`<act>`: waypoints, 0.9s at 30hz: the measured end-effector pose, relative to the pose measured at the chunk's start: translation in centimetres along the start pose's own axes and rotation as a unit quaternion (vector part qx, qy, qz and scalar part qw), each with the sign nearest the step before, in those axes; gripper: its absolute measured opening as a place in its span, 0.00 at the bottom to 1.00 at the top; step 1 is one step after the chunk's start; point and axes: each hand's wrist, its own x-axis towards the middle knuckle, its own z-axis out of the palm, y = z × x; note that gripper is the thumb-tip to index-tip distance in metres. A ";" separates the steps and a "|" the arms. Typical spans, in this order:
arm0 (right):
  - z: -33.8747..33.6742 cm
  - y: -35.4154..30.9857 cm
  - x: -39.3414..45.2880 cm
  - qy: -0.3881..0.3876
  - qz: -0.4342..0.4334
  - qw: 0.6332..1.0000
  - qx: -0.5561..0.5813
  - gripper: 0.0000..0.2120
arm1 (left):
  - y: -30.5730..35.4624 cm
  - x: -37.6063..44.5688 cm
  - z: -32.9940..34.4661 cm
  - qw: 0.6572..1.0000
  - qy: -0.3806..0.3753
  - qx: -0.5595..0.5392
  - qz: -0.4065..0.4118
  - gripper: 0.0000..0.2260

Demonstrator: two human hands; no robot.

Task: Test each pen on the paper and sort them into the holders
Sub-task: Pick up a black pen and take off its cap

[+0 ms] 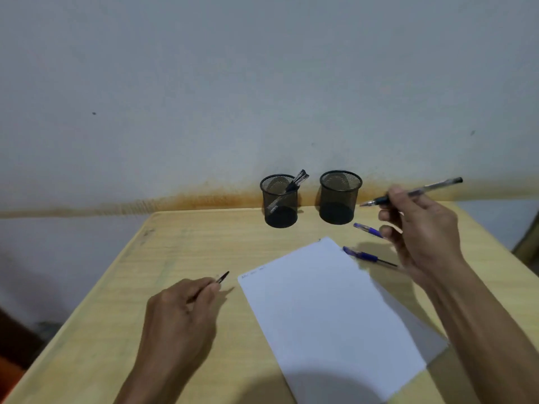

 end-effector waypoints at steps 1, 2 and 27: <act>-0.1 0.5 0.0 -0.014 0.000 1.000 -0.025 0.09 | -0.8 0.2 -0.2 1.000 -0.013 0.008 -0.008 0.11; 0.0 1.3 -0.4 -0.032 0.006 0.999 -0.044 0.09 | -1.3 0.6 -0.1 1.000 -0.020 0.018 -0.007 0.10; 4.2 6.8 -3.5 -0.143 0.045 0.980 -0.129 0.03 | -2.6 5.3 7.1 0.990 -0.066 0.062 0.105 0.12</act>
